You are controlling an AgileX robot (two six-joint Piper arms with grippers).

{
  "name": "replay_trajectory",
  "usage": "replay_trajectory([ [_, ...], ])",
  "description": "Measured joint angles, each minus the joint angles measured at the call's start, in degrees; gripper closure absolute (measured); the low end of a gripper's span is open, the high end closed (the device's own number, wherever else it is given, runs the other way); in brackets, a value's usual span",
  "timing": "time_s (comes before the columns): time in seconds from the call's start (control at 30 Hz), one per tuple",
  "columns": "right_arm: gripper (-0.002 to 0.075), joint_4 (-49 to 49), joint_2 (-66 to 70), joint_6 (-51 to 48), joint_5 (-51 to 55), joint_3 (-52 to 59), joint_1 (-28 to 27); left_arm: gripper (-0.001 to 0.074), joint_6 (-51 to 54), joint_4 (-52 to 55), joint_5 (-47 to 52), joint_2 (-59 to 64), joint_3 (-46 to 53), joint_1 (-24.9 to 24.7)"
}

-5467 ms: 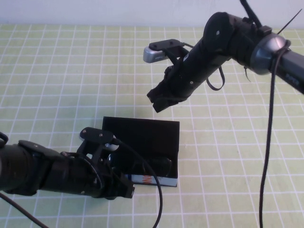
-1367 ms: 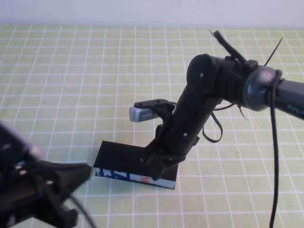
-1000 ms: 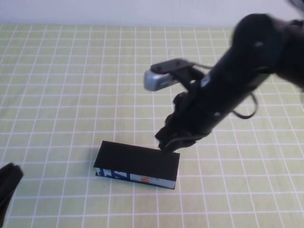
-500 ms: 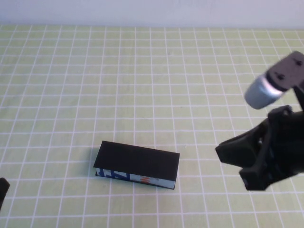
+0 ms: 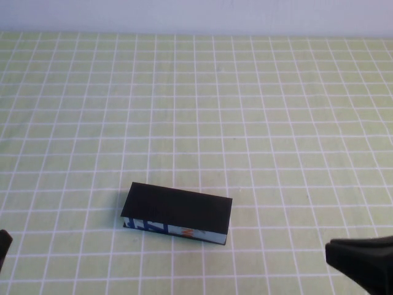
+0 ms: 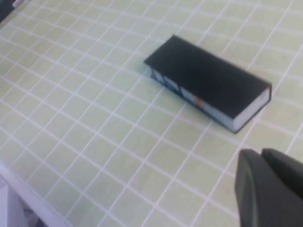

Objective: Return glasses to glasses case

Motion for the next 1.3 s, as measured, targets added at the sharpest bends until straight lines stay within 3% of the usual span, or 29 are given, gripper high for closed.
replay_trajectory([
  [0.27, 0.0737, 1.2, -0.5, 0.0, -1.6, 4.2, 0.0, 0.0737, 0.0, 0.0, 0.0, 0.0, 0.0, 0.0],
  [0.43, 0.0737, -2.5, -1.0, 0.0, -9.1, 6.8, -0.3, 0.0737, 0.0, 0.0, 0.0, 0.0, 0.0, 0.0],
  [0.5, 0.0737, -4.4, -2.2, 0.0, -12.5, 8.7, -3.0, 0.0737, 0.0, 0.0, 0.0, 0.0, 0.0, 0.0],
  [0.63, 0.0737, -5.7, -7.0, 0.0, -17.6, 14.8, -13.5, 0.0737, 0.0, 0.0, 0.0, -0.1, 0.0, 0.0],
  [0.9, 0.0737, -7.6, -26.6, -0.2, -20.1, 27.4, -32.3, 0.0737, 0.0, 0.0, 0.0, -0.1, 0.0, 0.0],
  [1.07, 0.0737, -10.3, -37.1, -0.2, -20.3, 32.5, -35.6, 0.0737, 0.0, 0.0, 0.0, -0.1, 0.0, 0.0],
  [1.3, 0.0737, -13.3, -38.0, -0.2, -15.9, 33.2, -34.7, 0.0737, 0.0, 0.0, 0.0, -0.2, 0.0, 0.0],
])
